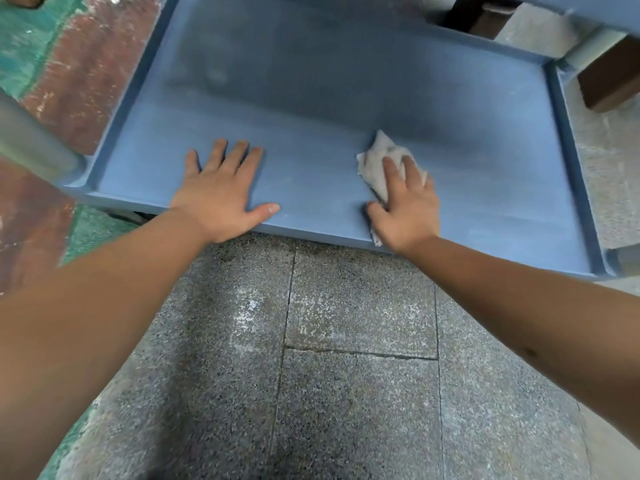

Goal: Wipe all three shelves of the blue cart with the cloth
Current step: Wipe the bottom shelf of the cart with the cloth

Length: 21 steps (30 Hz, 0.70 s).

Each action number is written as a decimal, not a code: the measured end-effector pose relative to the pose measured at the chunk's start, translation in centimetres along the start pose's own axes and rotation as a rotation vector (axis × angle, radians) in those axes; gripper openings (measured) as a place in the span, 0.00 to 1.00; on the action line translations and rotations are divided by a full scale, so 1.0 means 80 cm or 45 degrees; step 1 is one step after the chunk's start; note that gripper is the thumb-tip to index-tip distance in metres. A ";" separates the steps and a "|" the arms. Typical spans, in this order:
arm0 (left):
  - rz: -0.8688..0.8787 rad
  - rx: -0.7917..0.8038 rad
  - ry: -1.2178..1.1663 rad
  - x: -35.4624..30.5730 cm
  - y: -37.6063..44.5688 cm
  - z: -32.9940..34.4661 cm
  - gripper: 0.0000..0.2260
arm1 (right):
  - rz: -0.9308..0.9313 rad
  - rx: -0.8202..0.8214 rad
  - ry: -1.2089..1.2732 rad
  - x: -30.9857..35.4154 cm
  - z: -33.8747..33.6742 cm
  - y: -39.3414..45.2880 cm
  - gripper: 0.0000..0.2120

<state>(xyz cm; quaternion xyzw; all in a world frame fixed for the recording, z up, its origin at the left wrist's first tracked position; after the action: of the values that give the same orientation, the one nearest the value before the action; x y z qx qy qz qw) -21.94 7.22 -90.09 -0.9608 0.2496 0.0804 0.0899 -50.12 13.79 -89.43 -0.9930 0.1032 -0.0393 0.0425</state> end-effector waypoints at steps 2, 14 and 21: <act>0.054 -0.018 -0.163 0.005 -0.004 -0.010 0.43 | -0.124 0.037 0.083 0.073 0.004 -0.003 0.40; -0.328 -0.254 -0.045 0.116 -0.049 -0.045 0.27 | -0.546 0.086 0.151 0.346 0.018 -0.005 0.35; -0.199 -0.656 -0.566 0.128 -0.063 -0.081 0.26 | -0.858 0.105 0.210 0.408 0.017 0.005 0.28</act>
<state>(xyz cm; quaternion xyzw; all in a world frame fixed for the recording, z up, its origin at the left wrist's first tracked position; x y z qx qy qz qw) -9.90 5.44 -85.20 -0.9271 0.1212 0.3411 -0.0976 -18.24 6.71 -88.55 -0.9622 -0.2290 -0.1353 0.0589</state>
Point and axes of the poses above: each hand's wrist, its own y-axis towards the middle knuckle, its own z-axis out of the palm, x = y × z, the point moved 7 cm from there along y, towards the middle knuckle, and after that the axes turned 7 degrees about -y, right-handed, at the moved point
